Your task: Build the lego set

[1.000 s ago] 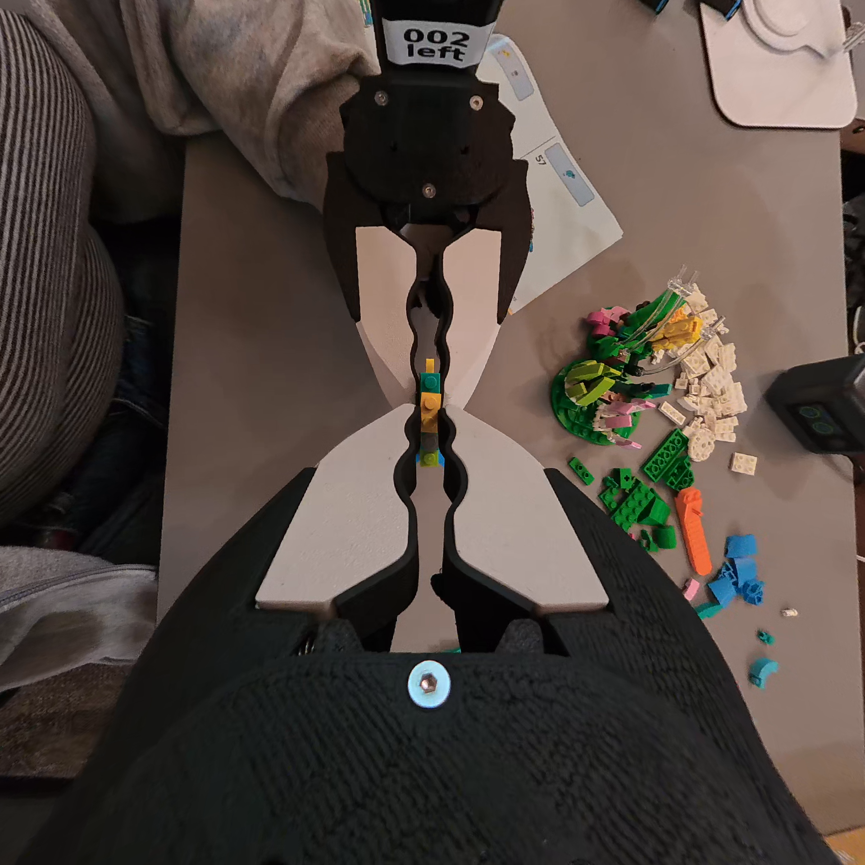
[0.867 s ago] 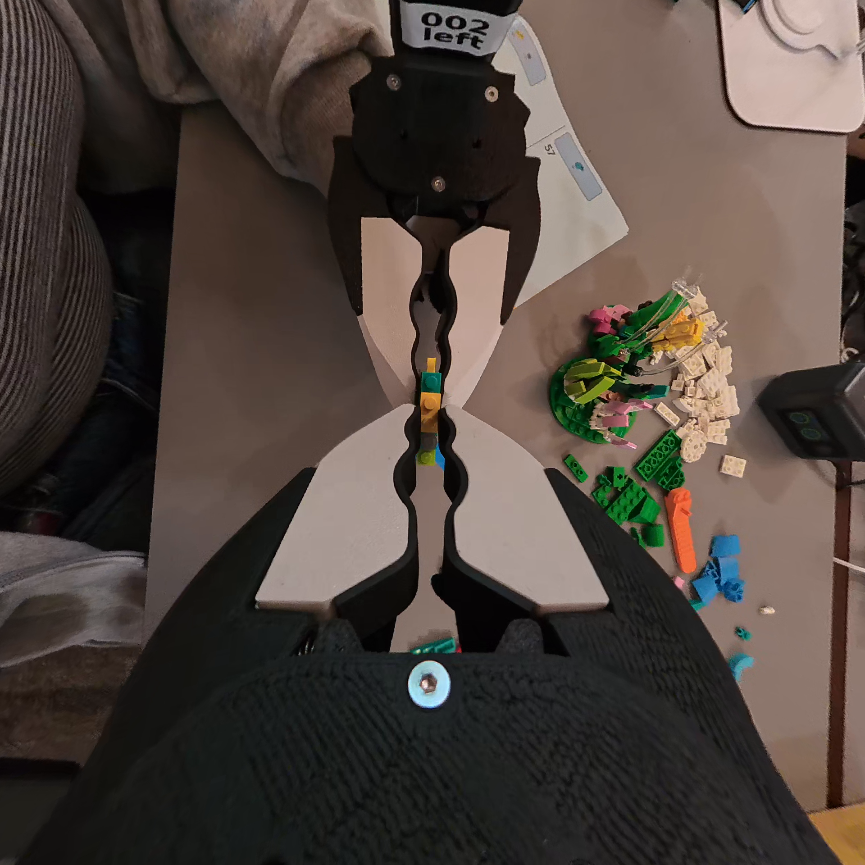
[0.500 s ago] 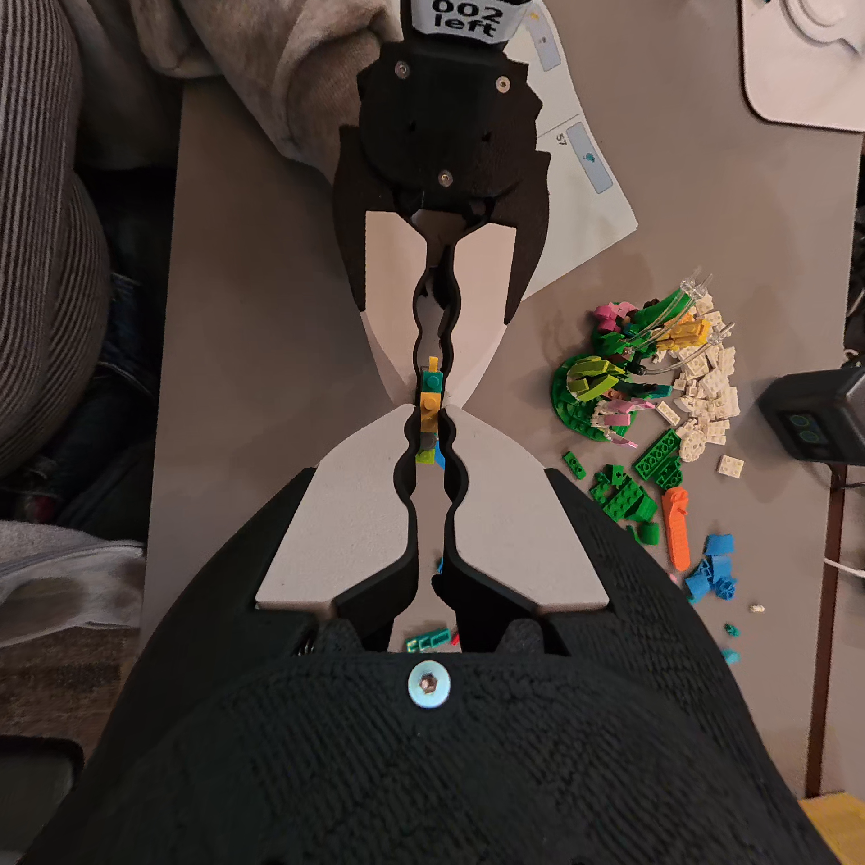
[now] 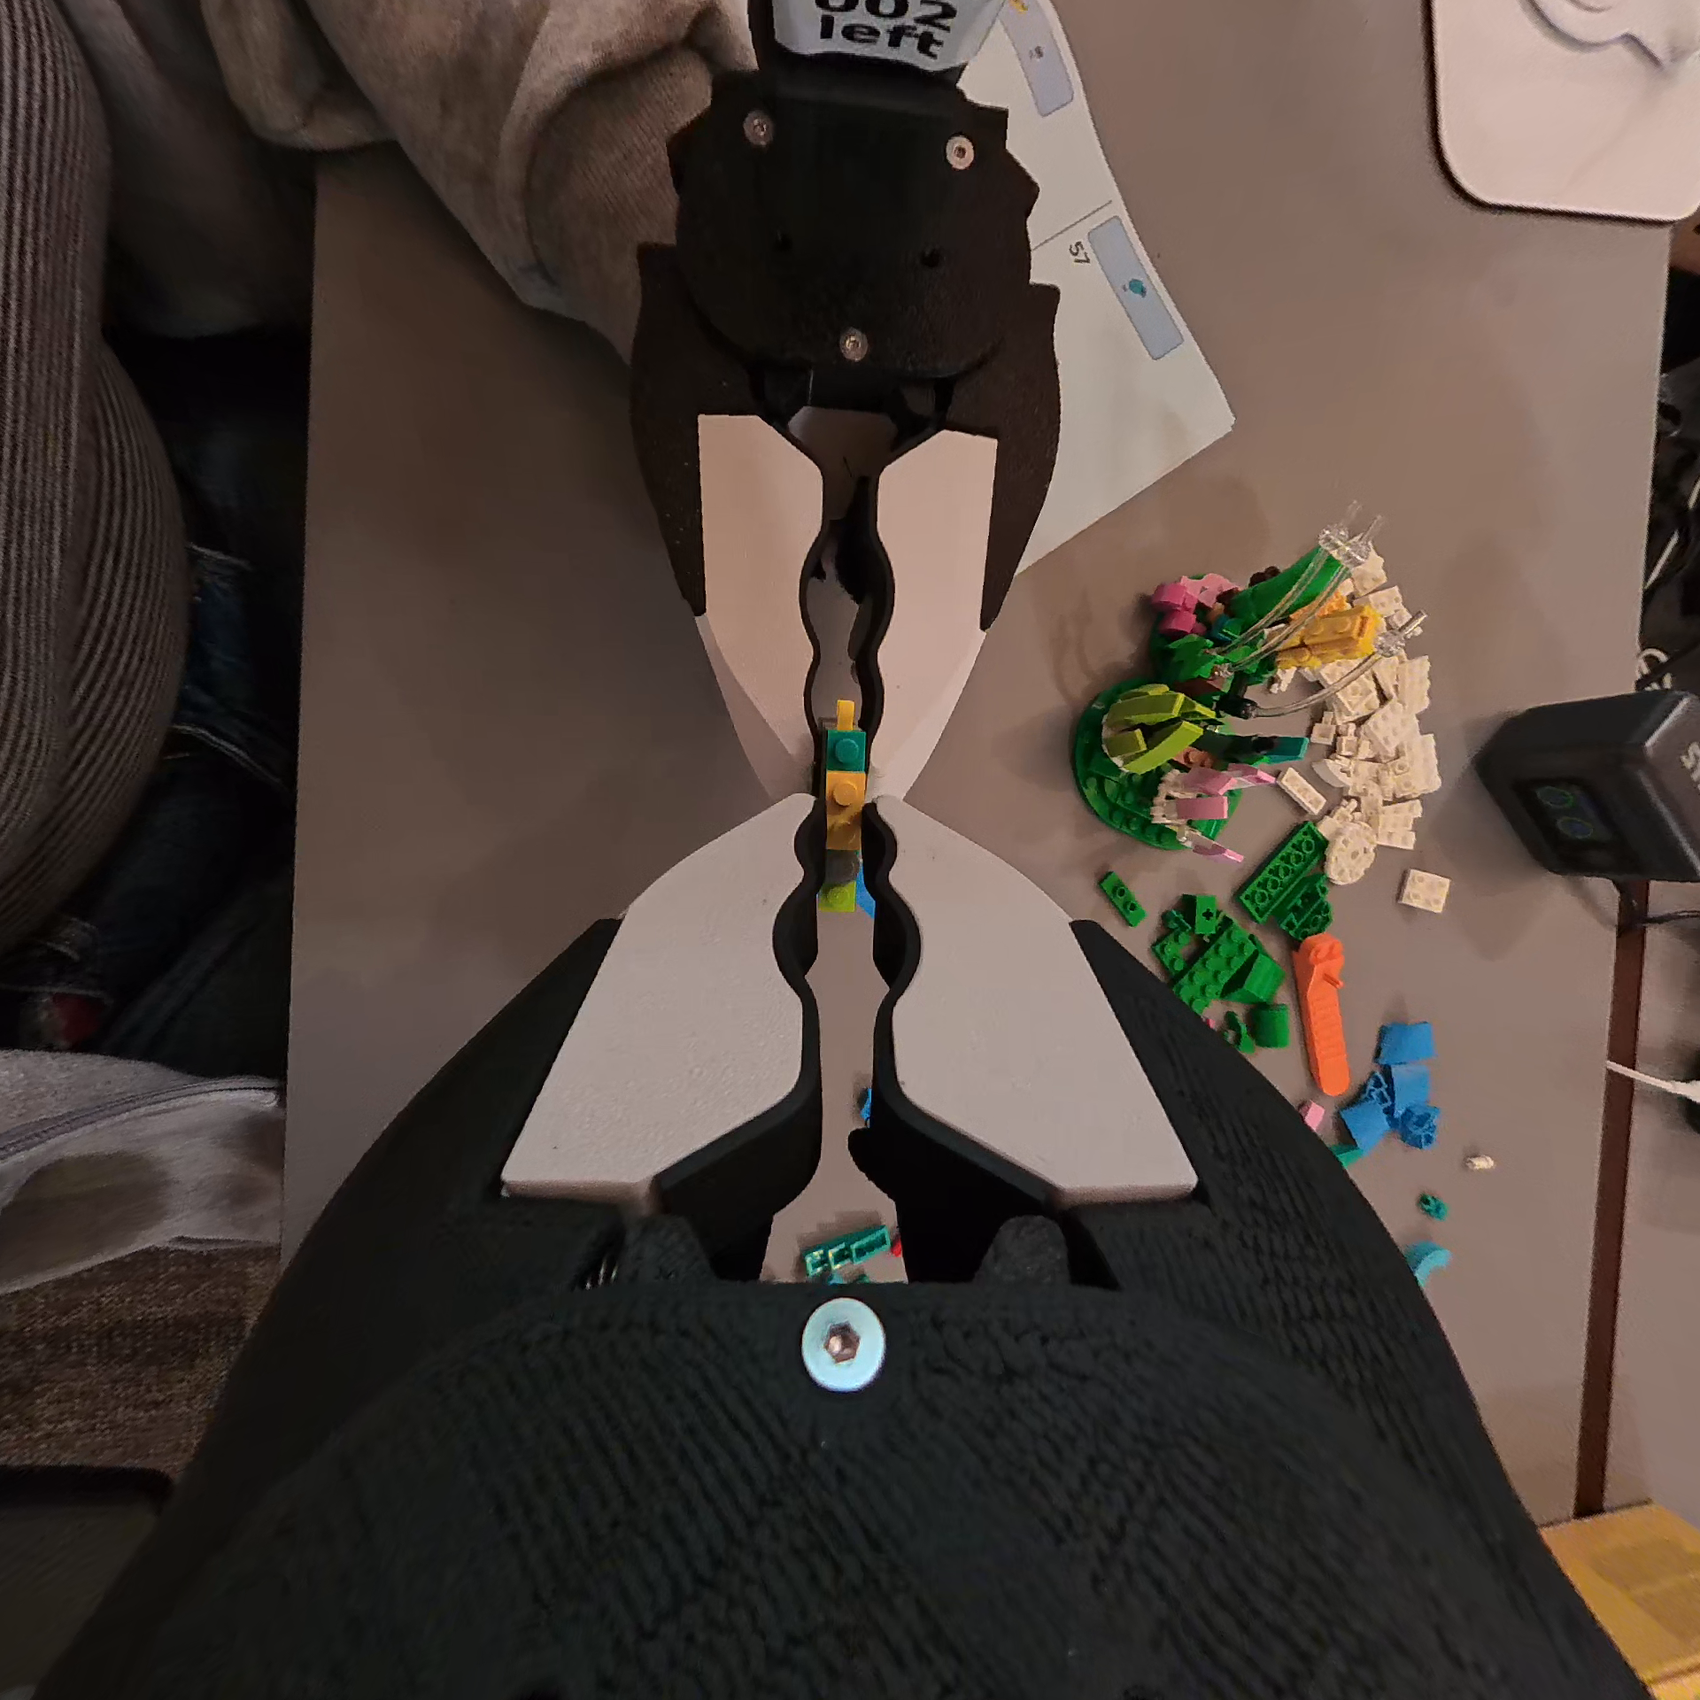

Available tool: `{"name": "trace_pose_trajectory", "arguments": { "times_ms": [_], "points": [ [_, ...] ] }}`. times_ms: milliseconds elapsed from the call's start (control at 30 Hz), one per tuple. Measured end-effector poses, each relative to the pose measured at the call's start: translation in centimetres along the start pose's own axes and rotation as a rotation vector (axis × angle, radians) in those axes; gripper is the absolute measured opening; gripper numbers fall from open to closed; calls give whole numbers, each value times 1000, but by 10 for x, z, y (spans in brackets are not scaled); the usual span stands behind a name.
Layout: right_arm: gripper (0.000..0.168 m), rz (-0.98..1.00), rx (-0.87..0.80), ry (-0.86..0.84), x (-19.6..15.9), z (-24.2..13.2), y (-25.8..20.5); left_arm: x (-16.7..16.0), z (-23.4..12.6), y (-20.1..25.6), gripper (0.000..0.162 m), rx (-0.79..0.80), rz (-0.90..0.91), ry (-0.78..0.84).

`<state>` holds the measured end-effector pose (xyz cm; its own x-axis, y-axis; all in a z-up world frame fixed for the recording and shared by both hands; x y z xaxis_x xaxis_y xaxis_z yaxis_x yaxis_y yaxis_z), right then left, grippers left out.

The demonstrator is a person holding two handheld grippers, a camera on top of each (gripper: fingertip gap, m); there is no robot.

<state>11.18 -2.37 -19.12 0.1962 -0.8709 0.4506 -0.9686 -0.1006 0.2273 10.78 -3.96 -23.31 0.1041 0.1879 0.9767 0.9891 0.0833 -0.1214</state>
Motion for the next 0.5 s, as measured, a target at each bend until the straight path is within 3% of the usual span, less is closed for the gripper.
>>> {"name": "trace_pose_trajectory", "arguments": {
  "times_ms": [33, 500],
  "points": [
    [6, 1, -1, -1, 0, 0, 0, 0, 0, 0, 8, 2, -1, -1],
    [14, 23, -30, 16, 2, -4, 4, -1, 0, 0, 8, -2, -17, -2]
  ]
}}
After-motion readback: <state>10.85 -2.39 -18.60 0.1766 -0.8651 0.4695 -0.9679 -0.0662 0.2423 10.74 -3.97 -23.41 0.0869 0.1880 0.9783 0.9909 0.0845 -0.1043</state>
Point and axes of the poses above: each gripper's, where its closed fingertips meet, z out along the fingers, x out of its top, y = z × x across the jaws, the point moved 2 cm from there along -z, back along the fingers, and after that the axes turned 4 degrees about -y, right-handed, at the moved point
